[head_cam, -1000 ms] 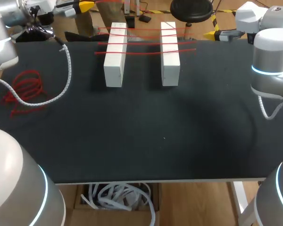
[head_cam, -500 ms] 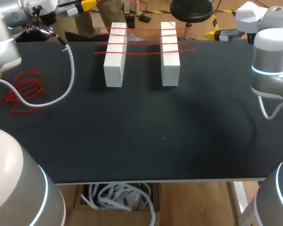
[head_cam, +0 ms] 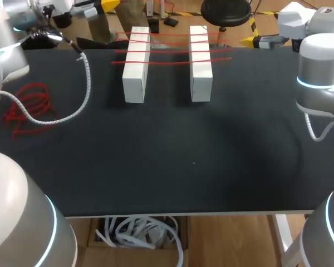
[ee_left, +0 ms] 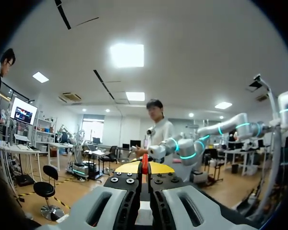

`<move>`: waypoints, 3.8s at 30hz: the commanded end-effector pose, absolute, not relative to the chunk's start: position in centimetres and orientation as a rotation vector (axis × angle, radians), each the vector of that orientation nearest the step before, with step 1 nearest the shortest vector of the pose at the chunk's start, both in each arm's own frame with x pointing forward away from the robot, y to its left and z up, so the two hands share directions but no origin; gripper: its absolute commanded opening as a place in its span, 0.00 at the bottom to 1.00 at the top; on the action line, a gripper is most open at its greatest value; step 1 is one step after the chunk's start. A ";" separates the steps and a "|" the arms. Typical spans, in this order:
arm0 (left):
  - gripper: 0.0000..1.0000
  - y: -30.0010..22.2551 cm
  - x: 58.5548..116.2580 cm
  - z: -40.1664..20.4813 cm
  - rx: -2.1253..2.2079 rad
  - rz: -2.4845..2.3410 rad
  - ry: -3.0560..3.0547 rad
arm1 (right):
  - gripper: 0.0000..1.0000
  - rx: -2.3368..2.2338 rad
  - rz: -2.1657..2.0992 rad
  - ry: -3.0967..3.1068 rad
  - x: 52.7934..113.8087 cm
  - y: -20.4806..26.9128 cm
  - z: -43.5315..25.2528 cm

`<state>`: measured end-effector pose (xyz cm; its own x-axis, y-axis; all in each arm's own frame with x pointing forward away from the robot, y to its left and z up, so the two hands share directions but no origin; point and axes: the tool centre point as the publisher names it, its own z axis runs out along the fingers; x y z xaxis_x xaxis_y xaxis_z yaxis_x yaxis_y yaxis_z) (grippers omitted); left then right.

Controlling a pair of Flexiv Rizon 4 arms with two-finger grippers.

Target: Grab the tape and strap the tape.

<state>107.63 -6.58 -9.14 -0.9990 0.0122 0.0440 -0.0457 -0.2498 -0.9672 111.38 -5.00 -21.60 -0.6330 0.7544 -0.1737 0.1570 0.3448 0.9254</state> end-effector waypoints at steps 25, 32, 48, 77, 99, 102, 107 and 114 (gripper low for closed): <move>0.00 -15.6 107.4 -8.3 -0.078 2.455 -1.853 | 1.00 0.793 1.291 2.013 111.4 -5.0 -21.6; 0.00 -17.3 107.5 -9.1 -0.056 2.473 -1.821 | 1.00 0.793 1.291 2.013 111.4 -5.0 -21.6; 0.00 -19.7 107.3 -8.6 -0.063 2.481 -1.780 | 1.00 0.793 1.291 2.013 111.4 -5.0 -21.6; 0.00 -20.5 107.7 -8.5 -0.099 2.493 -1.753 | 1.00 0.770 1.209 2.049 111.7 -4.9 -21.7; 0.00 -20.5 107.7 -8.5 -0.099 2.493 -1.753 | 1.00 2.112 2.095 0.979 110.1 -5.7 -20.8; 0.00 -20.5 107.7 -8.5 -0.099 2.493 -1.753 | 1.00 2.117 2.139 0.928 109.6 -5.1 -20.0; 0.00 -20.5 107.7 -8.5 -0.099 2.493 -1.753 | 1.00 2.049 2.106 1.041 109.0 -4.1 -18.3; 0.00 -20.5 107.7 -8.5 -0.099 2.493 -1.753 | 1.00 2.049 2.106 1.041 109.0 -4.1 -18.3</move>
<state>107.56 -20.51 -8.39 -0.9938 0.1111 0.0018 -0.0390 -0.3336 -0.9419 109.21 -3.83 -17.74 -0.1819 0.6488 0.7389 0.5345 -0.5655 0.6281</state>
